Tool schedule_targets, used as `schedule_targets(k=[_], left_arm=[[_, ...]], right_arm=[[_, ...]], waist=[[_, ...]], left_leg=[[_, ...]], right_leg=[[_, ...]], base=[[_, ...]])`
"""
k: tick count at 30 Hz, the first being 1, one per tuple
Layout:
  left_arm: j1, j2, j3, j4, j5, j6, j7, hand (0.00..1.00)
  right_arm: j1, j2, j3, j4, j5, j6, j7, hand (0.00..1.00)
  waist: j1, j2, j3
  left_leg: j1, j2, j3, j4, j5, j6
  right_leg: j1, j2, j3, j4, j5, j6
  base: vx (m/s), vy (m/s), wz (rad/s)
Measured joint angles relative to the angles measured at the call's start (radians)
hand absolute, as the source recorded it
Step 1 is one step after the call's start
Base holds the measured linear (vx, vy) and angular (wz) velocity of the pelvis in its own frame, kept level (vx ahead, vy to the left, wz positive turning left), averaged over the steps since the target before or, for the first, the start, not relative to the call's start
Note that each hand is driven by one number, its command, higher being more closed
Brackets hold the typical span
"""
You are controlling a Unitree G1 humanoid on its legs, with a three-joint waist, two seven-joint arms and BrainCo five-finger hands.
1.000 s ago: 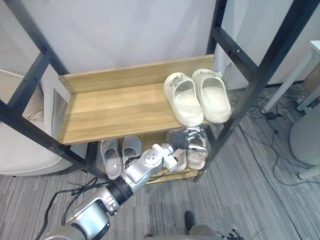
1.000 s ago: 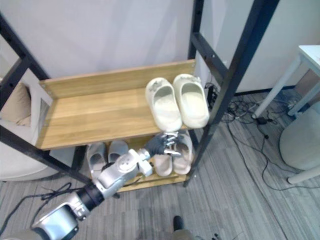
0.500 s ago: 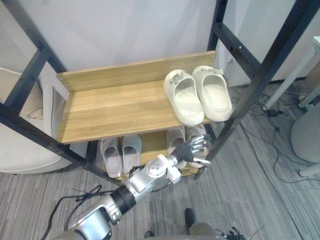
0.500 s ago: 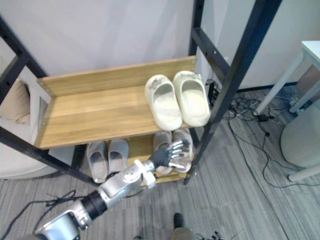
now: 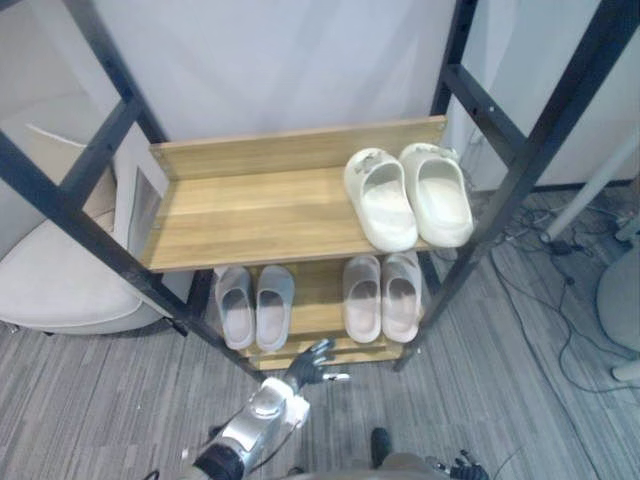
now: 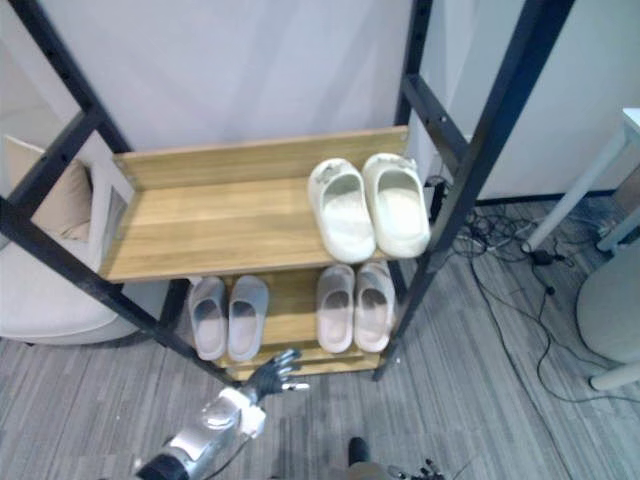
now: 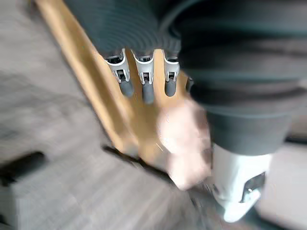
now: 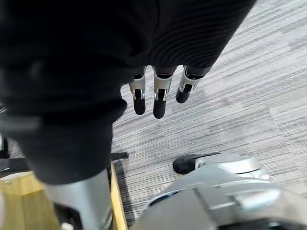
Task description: Organize the slippers on the shoe rack
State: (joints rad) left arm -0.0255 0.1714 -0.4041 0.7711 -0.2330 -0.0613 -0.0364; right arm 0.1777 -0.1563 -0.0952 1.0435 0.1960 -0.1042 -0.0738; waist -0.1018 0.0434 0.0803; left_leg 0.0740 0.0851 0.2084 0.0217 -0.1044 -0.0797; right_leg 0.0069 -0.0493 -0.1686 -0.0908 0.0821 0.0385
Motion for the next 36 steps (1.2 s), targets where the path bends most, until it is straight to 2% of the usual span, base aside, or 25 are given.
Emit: schedule_targets(k=[1, 2, 6, 8, 12, 17, 20, 24, 25, 26, 27, 28, 29, 30, 31, 32, 33, 35, 36], left_arm=[[0.009, -0.002, 0.069, 0.081, 0.035, 0.003, 0.022, 0.0], [0.009, -0.001, 0.079, 0.095, 0.042, 0.003, 0.029, 0.0], [0.025, -0.002, 0.226, 0.248, 0.137, 0.021, 0.077, 0.0], [0.042, 0.001, 0.26, 0.27, 0.161, 0.028, 0.089, 0.0], [0.063, -0.011, 0.304, 0.302, 0.214, 0.035, 0.121, 0.0], [0.068, -0.03, 0.353, 0.304, 0.233, 0.035, 0.128, 0.0], [0.057, -0.053, 0.353, 0.305, 0.232, 0.031, 0.134, 0.0], [0.057, -0.074, 0.371, 0.302, 0.229, 0.029, 0.14, 0.0], [0.057, -0.076, 0.37, 0.301, 0.23, 0.028, 0.139, 0.0], [0.053, -0.076, 0.37, 0.301, 0.23, 0.029, 0.14, 0.0], [0.051, -0.075, 0.371, 0.301, 0.23, 0.029, 0.14, 0.0], [0.049, -0.078, 0.37, 0.301, 0.23, 0.029, 0.14, 0.0], [0.043, -0.084, 0.368, 0.301, 0.23, 0.029, 0.14, 0.0], [0.046, -0.091, 0.366, 0.301, 0.23, 0.029, 0.14, 0.0], [0.051, -0.09, 0.366, 0.299, 0.23, 0.029, 0.14, 0.0], [0.051, -0.084, 0.366, 0.299, 0.228, 0.029, 0.14, 0.0], [0.047, -0.071, 0.359, 0.299, 0.227, 0.029, 0.14, 0.0], [0.042, -0.057, 0.339, 0.298, 0.209, 0.028, 0.141, 0.0], [0.028, -0.06, 0.316, 0.298, 0.204, 0.027, 0.142, 0.0]], right_arm=[[-0.007, 0.002, -0.001, 0.005, 0.0, 0.0, -0.008, 0.0], [-0.008, 0.002, -0.001, 0.006, -0.001, 0.0, -0.009, 0.0], [-0.013, 0.002, -0.016, 0.043, -0.006, 0.004, -0.019, 0.0], [-0.024, 0.002, -0.018, 0.043, -0.022, 0.004, -0.02, 0.0], [-0.036, 0.002, -0.018, 0.049, -0.044, 0.005, -0.023, 0.0], [-0.058, 0.002, -0.019, 0.074, -0.074, 0.005, -0.023, 0.0], [-0.063, 0.002, -0.018, 0.077, -0.077, 0.004, -0.024, 0.0], [-0.083, -0.002, -0.019, 0.098, -0.079, 0.004, -0.025, 0.0], [-0.088, -0.001, -0.021, 0.103, -0.079, 0.004, -0.026, 0.0], [-0.095, -0.001, -0.026, 0.108, -0.079, 0.004, -0.026, 0.0], [-0.095, 0.002, -0.044, 0.105, -0.079, 0.004, -0.026, 0.0], [-0.093, 0.001, -0.06, 0.105, -0.079, 0.004, -0.028, 0.0], [-0.088, 0.0, -0.07, 0.106, -0.078, 0.004, -0.033, 0.0], [-0.079, -0.004, -0.088, 0.105, -0.078, 0.004, -0.037, 0.0], [-0.078, -0.005, -0.095, 0.105, -0.078, 0.005, -0.039, 0.0], [-0.08, 0.003, -0.096, 0.098, -0.078, 0.005, -0.041, 0.0], [-0.083, 0.016, -0.095, 0.073, -0.078, 0.008, -0.042, 0.0], [-0.111, 0.03, -0.087, 0.068, -0.08, 0.011, -0.042, 0.0], [-0.128, 0.034, -0.073, 0.069, -0.082, 0.015, -0.042, 0.0]], waist=[[0.006, -0.008, -0.005], [0.007, -0.01, -0.004], [0.045, -0.038, -0.017], [0.046, -0.042, -0.019], [0.052, -0.04, -0.019], [0.055, -0.038, -0.016], [0.055, -0.031, 0.005], [0.072, -0.016, 0.033], [0.074, -0.014, 0.031], [0.075, -0.013, 0.031], [0.075, -0.017, 0.028], [0.072, -0.031, 0.032], [0.065, -0.031, 0.036], [0.059, -0.015, 0.032], [0.062, -0.019, 0.028], [0.063, -0.035, 0.029], [0.065, -0.058, 0.031], [0.071, -0.08, 0.042], [0.065, -0.085, 0.052]], left_leg=[[0.004, 0.001, -0.004, 0.0, 0.0, 0.0], [0.007, 0.001, -0.005, 0.0, 0.0, -0.001], [0.025, -0.001, -0.012, -0.004, 0.0, -0.001], [0.024, -0.003, -0.014, -0.004, 0.001, 0.0], [0.033, -0.011, -0.038, -0.004, 0.002, 0.001], [0.02, -0.018, -0.077, -0.005, 0.012, 0.005], [-0.04, -0.034, -0.161, -0.021, 0.056, 0.008], [-0.076, -0.039, -0.192, -0.026, 0.081, 0.006], [-0.108, -0.039, -0.192, -0.005, 0.08, 0.007], [-0.125, -0.032, -0.161, 0.0, 0.052, 0.038], [-0.131, -0.014, -0.071, -0.004, 0.029, 0.074], [-0.131, -0.006, -0.014, -0.006, 0.02, 0.09], [-0.131, 0.011, 0.046, 0.012, 0.034, 0.093], [-0.142, 0.03, 0.072, 0.014, 0.096, 0.054], [-0.136, 0.021, 0.055, 0.001, 0.101, 0.027], [-0.127, -0.001, 0.039, -0.013, 0.1, 0.027], [-0.125, -0.035, 0.029, -0.009, 0.091, 0.035], [-0.128, -0.078, 0.01, 0.033, 0.073, 0.046], [-0.143, -0.106, -0.039, 0.063, 0.051, 0.057]], right_leg=[[0.007, 0.0, -0.007, 0.0, 0.0, 0.0], [0.011, 0.0, -0.009, 0.0, 0.0, 0.0], [0.031, -0.002, -0.015, -0.002, -0.005, 0.0], [0.031, -0.005, -0.017, -0.002, -0.005, 0.0], [0.054, -0.014, -0.039, -0.001, -0.01, 0.007], [0.062, -0.022, -0.079, 0.0, -0.014, 0.009], [0.046, -0.039, -0.162, 0.002, -0.022, 0.01], [0.009, -0.051, -0.214, 0.068, -0.061, 0.01], [-0.018, -0.064, -0.241, 0.118, -0.081, 0.003], [-0.033, -0.074, -0.267, 0.149, -0.1, 0.0], [-0.031, -0.091, -0.303, 0.158, -0.112, 0.006], [-0.024, -0.108, -0.331, 0.157, -0.119, 0.012], [-0.014, -0.124, -0.363, 0.172, -0.14, 0.015], [-0.013, -0.128, -0.393, 0.219, -0.173, 0.037], [-0.017, -0.146, -0.405, 0.253, -0.198, 0.046], [-0.028, -0.182, -0.415, 0.311, -0.238, 0.057], [-0.05, -0.24, -0.413, 0.399, -0.289, 0.082], [-0.056, -0.309, -0.402, 0.498, -0.315, 0.108], [-0.103, -0.341, -0.291, 0.633, -0.298, 0.077]], base=[[0.0, -0.008, 0.08], [0.0, -0.007, 0.1], [0.01, 0.003, 0.05], [0.0, 0.013, 0.04], [0.0, 0.013, 0.16], [-0.03, -0.003, 0.26], [-0.06, -0.019, 0.71], [-0.05, -0.008, 0.52], [-0.07, 0.0, 0.6], [-0.05, 0.0, 0.88], [-0.01, 0.011, 0.95], [0.06, 0.05, 1.11], [0.07, 0.061, 1.18], [0.06, 0.07, 1.05], [0.07, 0.076, 0.86], [0.1, 0.114, 0.58], [0.12, 0.113, 0.5], [0.13, 0.084, 0.53], [0.23, 0.126, 1.13]])
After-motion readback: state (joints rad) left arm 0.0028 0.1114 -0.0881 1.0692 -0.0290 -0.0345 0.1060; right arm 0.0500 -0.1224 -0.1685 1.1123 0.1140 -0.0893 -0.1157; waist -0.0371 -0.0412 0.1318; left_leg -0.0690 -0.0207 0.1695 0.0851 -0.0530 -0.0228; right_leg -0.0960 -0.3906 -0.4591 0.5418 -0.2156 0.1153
